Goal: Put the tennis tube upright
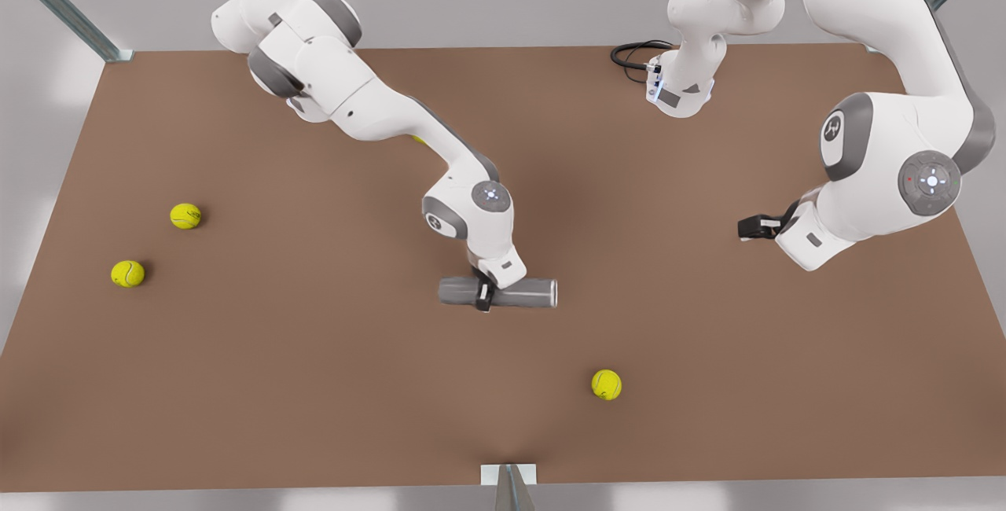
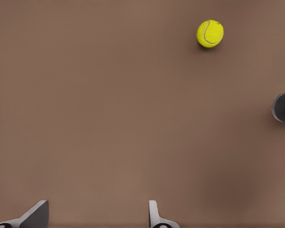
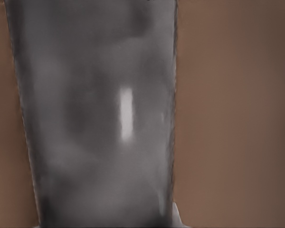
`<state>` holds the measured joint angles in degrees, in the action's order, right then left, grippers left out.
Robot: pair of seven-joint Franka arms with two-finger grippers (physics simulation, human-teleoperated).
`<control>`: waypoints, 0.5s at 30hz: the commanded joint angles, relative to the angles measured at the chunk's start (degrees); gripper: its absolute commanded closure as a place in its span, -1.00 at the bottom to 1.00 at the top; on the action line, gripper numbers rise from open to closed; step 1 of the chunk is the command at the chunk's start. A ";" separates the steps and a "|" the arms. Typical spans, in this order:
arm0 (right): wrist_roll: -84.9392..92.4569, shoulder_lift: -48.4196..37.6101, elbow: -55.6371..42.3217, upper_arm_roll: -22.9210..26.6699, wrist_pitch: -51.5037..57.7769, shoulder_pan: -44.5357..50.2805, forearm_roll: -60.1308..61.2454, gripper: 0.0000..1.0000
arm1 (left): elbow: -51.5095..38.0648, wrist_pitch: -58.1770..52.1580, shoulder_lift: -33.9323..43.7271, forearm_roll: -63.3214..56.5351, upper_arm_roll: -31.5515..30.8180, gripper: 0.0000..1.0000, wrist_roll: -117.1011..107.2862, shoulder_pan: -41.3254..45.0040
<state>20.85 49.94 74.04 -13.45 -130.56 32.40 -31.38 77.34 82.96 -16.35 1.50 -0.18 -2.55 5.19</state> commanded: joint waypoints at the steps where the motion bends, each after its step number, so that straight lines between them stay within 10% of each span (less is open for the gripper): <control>1: 0.07 0.51 -0.65 0.00 0.05 0.38 -0.09 -0.45 | 0.00 0.01 0.00 -0.01 0.00 -1.00 0.00 0.00; 5: 1.83 6.48 -8.29 4.22 0.74 4.86 0.27 -0.52 | 0.00 0.01 -0.35 -0.01 0.00 -1.00 0.00 0.00; 9: 1.74 11.14 -15.50 4.22 6.02 6.89 0.35 -1.00 | 0.00 0.18 -1.14 -0.01 0.00 -1.00 -0.09 0.00; 15: 1.74 12.37 -16.48 4.22 6.99 7.59 0.44 -1.00 | 0.00 0.89 -1.58 -0.01 0.00 -1.00 -0.09 -0.09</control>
<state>22.61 62.32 57.57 -9.23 -123.57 39.99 -30.94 77.35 83.85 -17.93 1.50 -0.18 -2.64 5.10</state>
